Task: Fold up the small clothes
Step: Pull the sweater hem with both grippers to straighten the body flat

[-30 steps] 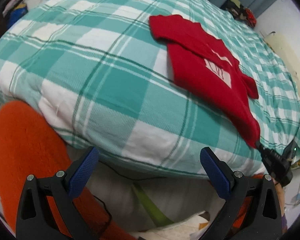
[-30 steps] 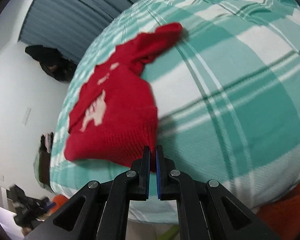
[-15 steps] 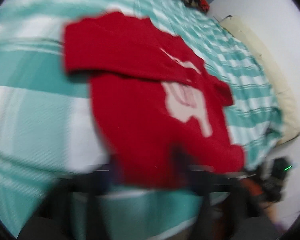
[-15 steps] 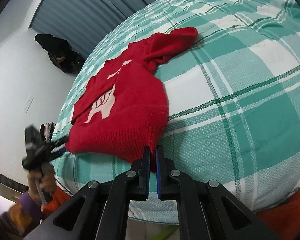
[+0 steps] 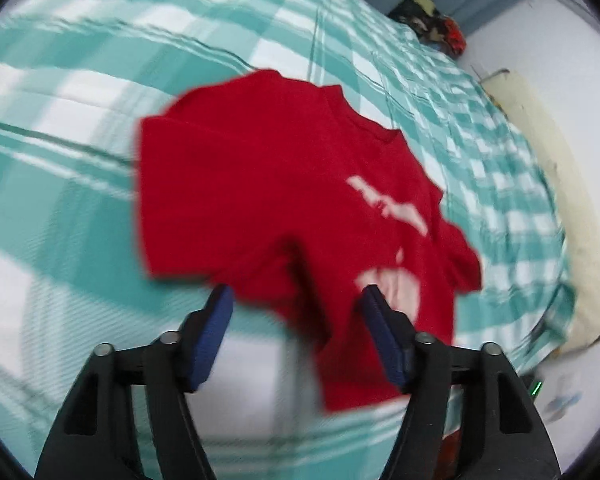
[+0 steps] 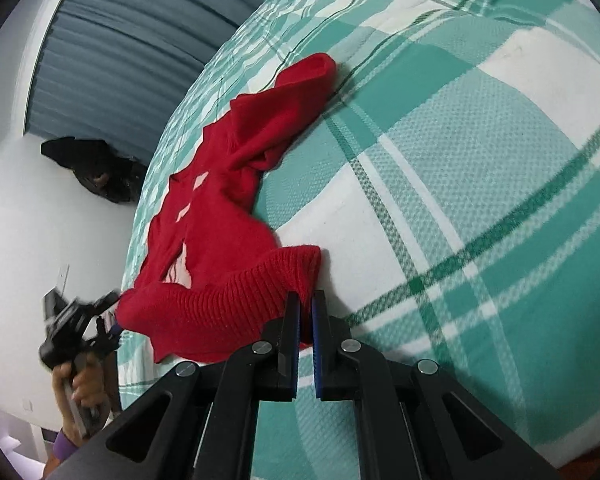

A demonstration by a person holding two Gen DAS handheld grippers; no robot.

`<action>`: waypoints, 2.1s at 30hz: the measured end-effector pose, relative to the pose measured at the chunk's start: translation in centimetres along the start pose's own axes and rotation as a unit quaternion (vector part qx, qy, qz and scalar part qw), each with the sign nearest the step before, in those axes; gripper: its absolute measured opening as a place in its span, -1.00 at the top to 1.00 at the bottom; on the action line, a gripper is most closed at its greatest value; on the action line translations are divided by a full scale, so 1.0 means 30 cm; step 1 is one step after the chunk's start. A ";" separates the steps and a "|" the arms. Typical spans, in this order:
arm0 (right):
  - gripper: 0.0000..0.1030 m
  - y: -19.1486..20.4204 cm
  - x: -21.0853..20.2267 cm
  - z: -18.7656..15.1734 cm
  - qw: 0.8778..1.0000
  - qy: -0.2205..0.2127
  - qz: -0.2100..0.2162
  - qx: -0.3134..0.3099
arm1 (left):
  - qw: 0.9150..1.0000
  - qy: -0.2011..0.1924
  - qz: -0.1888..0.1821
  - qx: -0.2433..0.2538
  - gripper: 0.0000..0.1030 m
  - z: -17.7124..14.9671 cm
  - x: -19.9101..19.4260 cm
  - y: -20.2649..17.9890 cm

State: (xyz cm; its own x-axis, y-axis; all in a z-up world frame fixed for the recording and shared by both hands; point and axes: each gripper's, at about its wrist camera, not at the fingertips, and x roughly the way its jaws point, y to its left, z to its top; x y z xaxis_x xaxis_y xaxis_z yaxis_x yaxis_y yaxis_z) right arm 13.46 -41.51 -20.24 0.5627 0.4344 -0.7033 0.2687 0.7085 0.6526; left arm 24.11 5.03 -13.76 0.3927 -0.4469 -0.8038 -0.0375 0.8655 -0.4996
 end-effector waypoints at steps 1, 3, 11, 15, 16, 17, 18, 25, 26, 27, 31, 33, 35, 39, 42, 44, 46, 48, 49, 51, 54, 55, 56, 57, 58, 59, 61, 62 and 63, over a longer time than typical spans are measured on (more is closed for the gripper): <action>0.89 0.000 0.003 0.004 1.000 0.001 0.001 -0.003 | 1.000 0.001 -0.008 0.005 -0.35 -0.047 -0.023 0.017; 0.89 -0.002 0.007 0.008 1.000 0.002 0.003 -0.002 | 0.999 0.027 -0.030 0.004 -0.35 -0.104 -0.022 0.045; 0.89 0.010 -0.009 0.007 1.000 0.003 -0.003 -0.008 | 0.997 0.037 -0.043 0.045 -0.17 -0.149 0.158 -0.100; 0.89 0.032 -0.049 0.012 1.000 0.012 0.013 -0.016 | 0.995 0.073 -0.044 0.051 0.88 -0.162 0.162 -0.120; 0.89 0.043 -0.061 0.013 0.999 0.016 0.018 -0.022 | 0.994 0.075 -0.048 0.063 0.89 -0.177 0.128 -0.125; 0.89 0.056 -0.077 0.013 0.999 0.021 0.023 -0.028 | 0.992 0.080 -0.058 0.075 0.89 -0.195 0.074 -0.128; 0.89 0.071 -0.099 0.011 0.998 0.028 0.033 -0.035 | 0.991 0.084 -0.070 0.083 0.89 -0.212 0.016 -0.128; 0.89 0.150 -0.234 -0.112 0.989 0.096 0.071 -0.089 | 0.984 0.113 -0.056 0.126 0.81 -0.373 -0.274 -0.064; 0.83 0.154 -0.224 -0.136 0.987 0.105 0.050 -0.107 | 0.985 0.114 -0.027 0.129 0.63 -0.400 -0.242 -0.038; 0.61 0.150 -0.203 -0.162 0.985 0.114 0.025 -0.124 | 0.986 0.115 -0.003 0.122 0.41 -0.418 -0.202 -0.001; 0.11 0.062 -0.147 -0.241 0.984 0.144 -0.021 -0.102 | 0.991 0.123 0.020 0.048 0.30 -0.469 -0.110 0.139; 0.11 0.040 -0.173 -0.249 0.987 0.133 -0.013 -0.089 | 0.995 0.097 -0.020 0.008 0.01 -0.474 -0.136 0.175; 0.10 0.034 -0.194 -0.241 0.989 0.118 0.004 -0.083 | 0.995 0.073 -0.059 -0.028 -0.25 -0.478 -0.154 0.198; 0.10 0.041 -0.148 -0.208 0.990 0.111 0.052 -0.075 | 0.991 0.077 -0.100 -0.047 -0.32 -0.479 -0.099 0.190; 0.61 0.064 -0.053 -0.223 0.983 0.148 0.078 -0.077 | 0.989 0.110 -0.101 -0.020 0.85 -0.495 -0.029 0.114; 0.85 0.102 -0.030 -0.243 0.980 0.156 0.055 -0.107 | 0.991 0.117 -0.069 0.002 0.90 -0.512 -0.032 0.099; 0.86 0.134 -0.079 -0.258 0.979 0.154 0.063 -0.115 | 0.994 0.099 -0.054 0.014 0.91 -0.519 -0.101 0.094; 0.86 0.181 -0.139 -0.286 0.977 0.153 0.052 -0.142 | 0.997 0.074 -0.027 0.023 0.92 -0.519 -0.176 0.114; 0.86 0.188 -0.160 -0.304 0.976 0.155 0.042 -0.149 | 0.997 0.071 -0.012 0.020 0.92 -0.521 -0.185 0.132; 0.87 0.164 -0.139 -0.342 0.974 0.172 0.017 -0.144 | 0.996 0.088 0.018 0.012 0.92 -0.528 -0.137 0.176; 0.87 0.071 -0.057 -0.359 0.977 0.188 -0.013 -0.096 | 0.994 0.099 0.041 0.010 0.92 -0.546 -0.064 0.186; 0.87 0.060 -0.048 -0.351 0.979 0.185 -0.014 -0.086 | 0.994 0.096 0.047 0.014 0.92 -0.543 -0.057 0.176; 0.87 0.066 -0.044 -0.342 0.979 0.182 -0.017 -0.086 | 0.994 0.094 0.049 0.016 0.91 -0.541 -0.060 0.175; 0.87 0.075 -0.046 -0.340 0.979 0.181 -0.023 -0.096 | 0.994 0.093 0.050 0.019 0.91 -0.541 -0.060 0.178; 0.87 0.083 -0.034 -0.338 0.978 0.180 -0.027 -0.102 | 0.994 0.091 0.050 0.021 0.91 -0.546 -0.061 0.181; 0.87 0.097 -0.022 -0.332 0.978 0.178 -0.029 -0.105 | 0.995 0.090 0.048 0.020 0.90 -0.548 -0.055 0.188; 0.87 0.090 -0.009 -0.331 0.978 0.177 -0.032 -0.103 | 0.995 0.090 0.046 0.014 0.90 -0.551 -0.053 0.189; 0.87 0.086 -0.004 -0.331 0.979 0.176 -0.033 -0.101 | 0.995 0.089 0.046 0.012 0.90 -0.551 -0.049 0.182; 0.87 0.082 -0.013 -0.332 0.979 0.175 -0.034 -0.100 | 0.995 0.088 0.047 0.014 0.90 -0.559 -0.059 0.186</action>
State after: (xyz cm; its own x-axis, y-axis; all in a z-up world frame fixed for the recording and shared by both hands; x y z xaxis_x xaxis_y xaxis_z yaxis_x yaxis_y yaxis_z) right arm 6.12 -34.41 -21.16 0.2382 0.5219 -0.8190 0.1171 0.8217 0.5577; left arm 7.79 6.84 -20.54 0.2214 -0.3949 -0.8916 -0.0396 0.9099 -0.4129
